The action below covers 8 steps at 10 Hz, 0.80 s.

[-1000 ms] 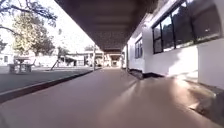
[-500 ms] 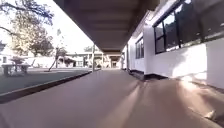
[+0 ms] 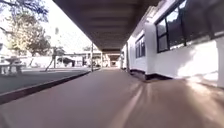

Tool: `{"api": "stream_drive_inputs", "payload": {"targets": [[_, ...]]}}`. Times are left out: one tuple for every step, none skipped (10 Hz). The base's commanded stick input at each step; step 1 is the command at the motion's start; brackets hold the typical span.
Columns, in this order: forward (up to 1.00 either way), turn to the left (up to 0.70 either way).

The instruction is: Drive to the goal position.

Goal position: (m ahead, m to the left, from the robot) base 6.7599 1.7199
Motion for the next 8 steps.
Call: {"api": "stream_drive_inputs", "payload": {"targets": [[0.70, 0.00], [0.70, 0.00], [0.70, 0.00], [0.70, 0.00], [0.70, 0.00], [0.70, 0.00], [0.70, 0.00], [0.70, 0.00]]}}
